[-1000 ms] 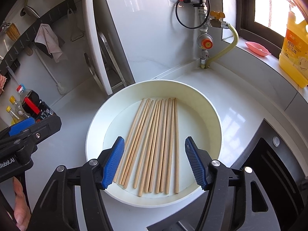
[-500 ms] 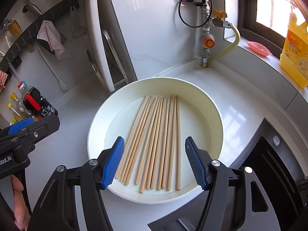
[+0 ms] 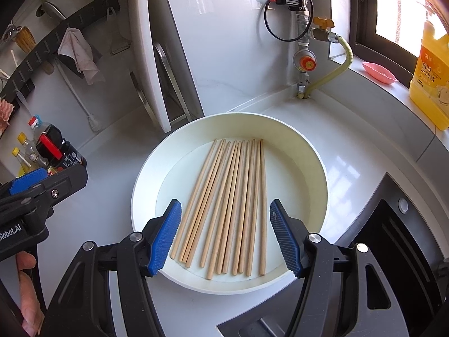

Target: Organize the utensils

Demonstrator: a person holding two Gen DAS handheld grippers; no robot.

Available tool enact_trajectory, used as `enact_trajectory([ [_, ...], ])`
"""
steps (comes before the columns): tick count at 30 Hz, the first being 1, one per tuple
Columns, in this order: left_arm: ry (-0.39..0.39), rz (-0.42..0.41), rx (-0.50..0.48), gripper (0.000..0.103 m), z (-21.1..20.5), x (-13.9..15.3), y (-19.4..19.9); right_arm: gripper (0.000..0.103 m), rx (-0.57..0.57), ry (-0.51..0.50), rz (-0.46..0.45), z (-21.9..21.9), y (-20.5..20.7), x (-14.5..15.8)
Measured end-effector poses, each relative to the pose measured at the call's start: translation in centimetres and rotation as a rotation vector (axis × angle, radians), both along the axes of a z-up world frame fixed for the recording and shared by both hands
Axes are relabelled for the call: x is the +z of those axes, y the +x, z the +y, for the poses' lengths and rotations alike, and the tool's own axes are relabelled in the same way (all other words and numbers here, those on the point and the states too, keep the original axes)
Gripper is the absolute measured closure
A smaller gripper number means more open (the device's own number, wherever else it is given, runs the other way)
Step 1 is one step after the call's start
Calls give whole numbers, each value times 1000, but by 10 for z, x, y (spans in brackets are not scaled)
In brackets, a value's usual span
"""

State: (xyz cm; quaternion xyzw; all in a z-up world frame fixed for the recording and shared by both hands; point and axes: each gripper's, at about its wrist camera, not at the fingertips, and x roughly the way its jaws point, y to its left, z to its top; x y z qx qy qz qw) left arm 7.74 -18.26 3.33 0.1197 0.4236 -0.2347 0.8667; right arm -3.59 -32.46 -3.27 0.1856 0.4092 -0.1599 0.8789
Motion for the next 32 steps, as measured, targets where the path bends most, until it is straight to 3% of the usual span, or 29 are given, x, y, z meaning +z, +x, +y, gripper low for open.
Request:
enact_trajectory([
  [32, -11, 35, -1, 6, 0, -2, 1, 40, 11, -3, 3, 0, 3, 1],
])
